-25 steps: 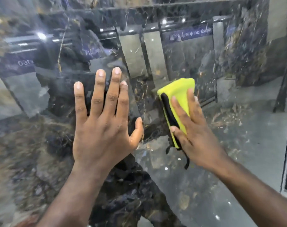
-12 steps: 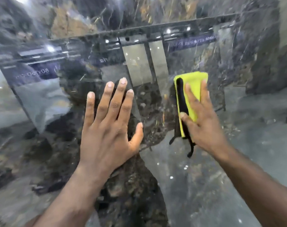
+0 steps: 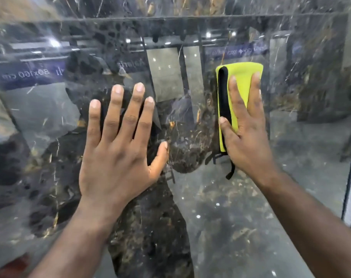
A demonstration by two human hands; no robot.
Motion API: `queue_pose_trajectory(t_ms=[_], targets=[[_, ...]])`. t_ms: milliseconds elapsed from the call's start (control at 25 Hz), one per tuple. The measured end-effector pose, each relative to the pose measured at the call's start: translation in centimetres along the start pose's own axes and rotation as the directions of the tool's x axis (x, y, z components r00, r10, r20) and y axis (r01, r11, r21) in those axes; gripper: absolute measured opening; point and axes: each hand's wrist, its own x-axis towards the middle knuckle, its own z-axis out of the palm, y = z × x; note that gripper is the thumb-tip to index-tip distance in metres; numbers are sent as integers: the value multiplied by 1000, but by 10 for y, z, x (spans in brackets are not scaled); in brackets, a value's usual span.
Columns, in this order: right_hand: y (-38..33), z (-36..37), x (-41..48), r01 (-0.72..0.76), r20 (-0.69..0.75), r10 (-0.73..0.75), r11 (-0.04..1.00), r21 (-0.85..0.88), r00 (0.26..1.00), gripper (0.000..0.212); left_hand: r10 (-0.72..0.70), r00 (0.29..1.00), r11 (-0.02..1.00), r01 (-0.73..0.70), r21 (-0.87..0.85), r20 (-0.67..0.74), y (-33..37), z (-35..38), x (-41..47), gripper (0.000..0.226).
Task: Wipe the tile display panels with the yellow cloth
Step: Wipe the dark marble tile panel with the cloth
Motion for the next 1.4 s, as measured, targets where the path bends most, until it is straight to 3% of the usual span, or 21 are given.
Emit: queue_pose_trajectory(t_ms=[200,400,480,600,800,880,1000,1080,1200,1280,1400], targets=[[0,16,-61,239,149,-220,964,-119,964,69,10,1000,1000,-10,-27,-3,3,0,-2,83],[-7,4,2,-148,-51,151,987,57,987,78,32,999,996,-33,-79,-12,-3,-1,-1,82],[-31,15,-4,-41,-31,41,999,-6,999,77,38,999,996,-39,-86,-13,-3,-2,-2,81],[-26,23,-61,171,117,-159,980,-99,980,70,47,998,993,-50,-103,-29,-3,-3,-2,80],[14,-1,-8,-148,-35,150,987,67,988,77,21,998,988,-31,-150,-64,3,-4,5,75],[6,-1,3,-30,-21,31,999,31,999,73,-20,996,981,2,-193,-87,17,-5,15,69],[27,-2,-35,129,127,-124,991,-31,984,67,20,996,986,-33,-162,-81,42,-4,33,71],[63,-20,-22,61,78,-61,998,3,995,68,30,997,991,-40,-131,-78,54,2,47,71],[84,-43,37,-175,-12,176,983,60,984,77,34,995,994,-43,-97,-98,73,10,68,66],[83,-45,50,-26,-13,26,1000,13,1000,77,39,994,995,-48,-88,-106,94,17,88,64],[104,-42,8,191,112,-178,975,-114,978,72,30,994,994,-40,-99,-102,128,27,114,65]])
